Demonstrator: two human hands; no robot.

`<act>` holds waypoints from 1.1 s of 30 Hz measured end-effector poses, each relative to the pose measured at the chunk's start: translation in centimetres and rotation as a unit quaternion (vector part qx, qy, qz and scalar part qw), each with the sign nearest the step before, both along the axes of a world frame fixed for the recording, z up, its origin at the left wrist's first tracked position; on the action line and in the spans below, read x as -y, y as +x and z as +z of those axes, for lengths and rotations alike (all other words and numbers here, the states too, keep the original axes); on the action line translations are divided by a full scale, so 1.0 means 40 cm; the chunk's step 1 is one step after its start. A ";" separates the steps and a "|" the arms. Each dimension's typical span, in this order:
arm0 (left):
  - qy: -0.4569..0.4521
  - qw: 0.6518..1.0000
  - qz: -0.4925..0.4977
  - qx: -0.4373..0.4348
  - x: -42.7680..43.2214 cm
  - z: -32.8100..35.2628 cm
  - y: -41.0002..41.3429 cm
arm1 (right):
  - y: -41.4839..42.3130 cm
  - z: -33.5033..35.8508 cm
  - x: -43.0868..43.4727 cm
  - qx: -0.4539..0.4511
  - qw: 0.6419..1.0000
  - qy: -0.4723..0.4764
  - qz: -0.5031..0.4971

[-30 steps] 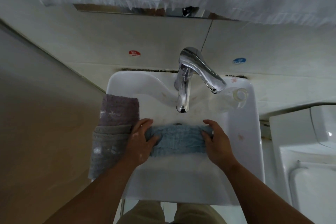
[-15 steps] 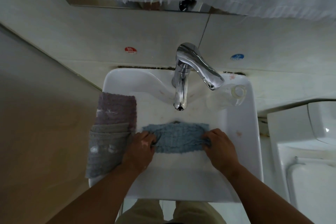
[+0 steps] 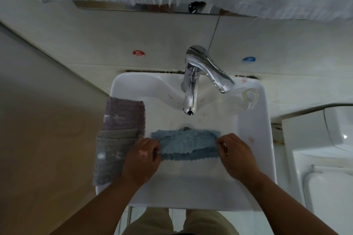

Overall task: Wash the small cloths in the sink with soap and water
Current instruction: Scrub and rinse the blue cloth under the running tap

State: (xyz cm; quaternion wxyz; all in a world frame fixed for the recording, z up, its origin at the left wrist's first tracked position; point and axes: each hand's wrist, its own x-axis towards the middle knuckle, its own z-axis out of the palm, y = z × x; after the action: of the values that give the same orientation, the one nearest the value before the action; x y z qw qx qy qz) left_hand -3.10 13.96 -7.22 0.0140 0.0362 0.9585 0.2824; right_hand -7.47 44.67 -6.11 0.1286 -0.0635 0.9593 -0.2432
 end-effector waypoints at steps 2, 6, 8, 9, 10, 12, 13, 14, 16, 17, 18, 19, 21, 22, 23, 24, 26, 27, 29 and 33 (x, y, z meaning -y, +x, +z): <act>-0.026 0.999 -0.035 0.005 -0.005 -0.011 0.014 | 0.011 -0.005 -0.001 0.021 0.999 0.018 0.019; -0.069 0.994 -0.056 0.068 -0.001 -0.051 0.029 | 0.028 -0.036 -0.002 0.079 0.994 0.069 0.043; -0.091 0.986 -0.074 0.116 -0.002 -0.061 0.036 | 0.032 -0.041 -0.001 0.088 0.990 0.093 0.049; -0.101 0.983 -0.081 0.129 -0.004 -0.056 0.036 | 0.034 -0.040 0.000 0.092 0.989 0.102 0.048; -0.099 0.984 -0.073 0.130 -0.007 -0.050 0.034 | 0.033 -0.037 0.001 0.095 0.989 0.107 0.042; -0.073 0.991 -0.011 0.111 -0.010 -0.036 0.024 | 0.022 -0.025 0.008 0.094 0.991 0.096 0.007; -0.058 0.994 0.027 0.092 -0.013 -0.028 0.013 | 0.012 -0.020 0.014 0.077 0.994 0.073 -0.024; -0.053 0.994 0.061 0.070 -0.015 -0.025 -0.003 | 0.002 -0.018 0.020 0.051 0.996 0.046 -0.058; -0.042 0.989 0.105 0.092 -0.019 -0.021 -0.044 | -0.025 -0.022 0.031 0.041 0.992 0.010 -0.117; -0.037 0.985 0.114 0.126 -0.021 -0.021 -0.061 | -0.039 -0.029 0.035 0.065 0.989 0.005 -0.132; -0.033 0.982 0.112 0.148 -0.020 -0.026 -0.074 | -0.052 -0.037 0.037 0.093 0.987 0.012 -0.133; -0.045 0.984 0.095 0.147 -0.020 -0.034 -0.083 | -0.063 -0.046 0.039 0.116 0.985 0.024 -0.128; -0.093 0.987 0.050 0.124 -0.014 -0.058 -0.091 | -0.075 -0.059 0.042 0.137 0.983 0.044 -0.119; -0.089 0.984 0.054 0.145 -0.012 -0.065 -0.095 | -0.079 -0.060 0.043 0.139 0.983 0.049 -0.113; -0.071 0.979 0.074 0.178 -0.013 -0.065 -0.100 | -0.082 -0.060 0.046 0.139 0.983 0.049 -0.109; -0.062 0.973 0.090 0.201 -0.015 -0.067 -0.105 | -0.082 -0.059 0.048 0.137 0.984 0.043 -0.108; -0.054 0.969 0.104 0.217 -0.019 -0.062 -0.111 | -0.080 -0.055 0.050 0.124 0.986 0.015 -0.111; -0.030 0.969 0.115 0.215 -0.020 -0.057 -0.111 | -0.078 -0.052 0.049 0.116 0.986 -0.004 -0.116; 0.036 0.964 0.149 0.217 -0.016 -0.038 -0.108 | -0.074 -0.044 0.041 0.110 0.984 -0.046 -0.132; 0.169 0.938 0.194 0.233 -0.015 -0.020 -0.085 | -0.068 -0.026 0.031 0.074 0.980 -0.104 -0.156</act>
State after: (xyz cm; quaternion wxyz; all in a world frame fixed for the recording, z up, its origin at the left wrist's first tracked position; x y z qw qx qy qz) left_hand -6.51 14.58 -8.02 0.1756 -0.2153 0.8549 0.4381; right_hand -10.20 43.42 -7.14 0.1519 0.0922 0.9149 -0.3625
